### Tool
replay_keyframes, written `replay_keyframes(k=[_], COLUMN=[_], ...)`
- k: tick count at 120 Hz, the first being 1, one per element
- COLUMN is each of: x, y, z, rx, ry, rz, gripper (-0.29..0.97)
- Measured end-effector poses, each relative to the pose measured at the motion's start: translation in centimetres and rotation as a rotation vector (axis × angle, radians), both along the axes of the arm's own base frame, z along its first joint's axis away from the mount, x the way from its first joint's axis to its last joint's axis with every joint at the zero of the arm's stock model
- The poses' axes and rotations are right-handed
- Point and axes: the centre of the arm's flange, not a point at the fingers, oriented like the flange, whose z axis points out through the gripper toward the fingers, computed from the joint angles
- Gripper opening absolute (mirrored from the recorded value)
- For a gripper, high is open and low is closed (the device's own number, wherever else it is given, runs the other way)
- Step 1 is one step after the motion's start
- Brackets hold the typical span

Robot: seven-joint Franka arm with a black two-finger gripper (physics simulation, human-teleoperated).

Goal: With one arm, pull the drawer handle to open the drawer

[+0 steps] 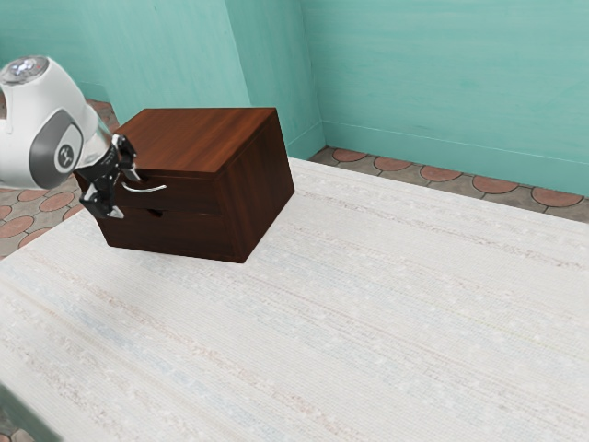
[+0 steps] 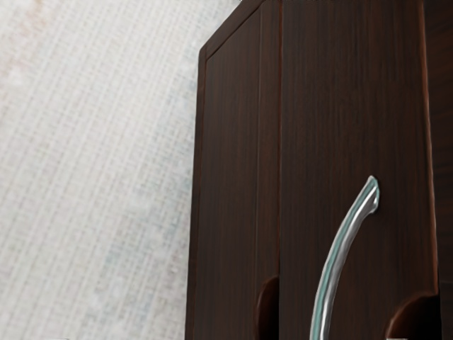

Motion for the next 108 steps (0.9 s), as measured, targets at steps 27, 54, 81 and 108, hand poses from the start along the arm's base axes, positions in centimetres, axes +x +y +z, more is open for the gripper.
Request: replay_keyframes(k=[27,54,81,108], x=[0.6,0.7,0.6,0.7], y=[0.4,0.2,0.2,0.3], z=[-0.8,-1.5,-2.0,-2.6], rx=[0.009,0.003,-0.005,-0.011], ry=[-0.019,-0.011,0.005,0.017], rz=[-0.007,-0.012,-0.010,-0.011], gripper=[0.54,0.50,0.43,0.34])
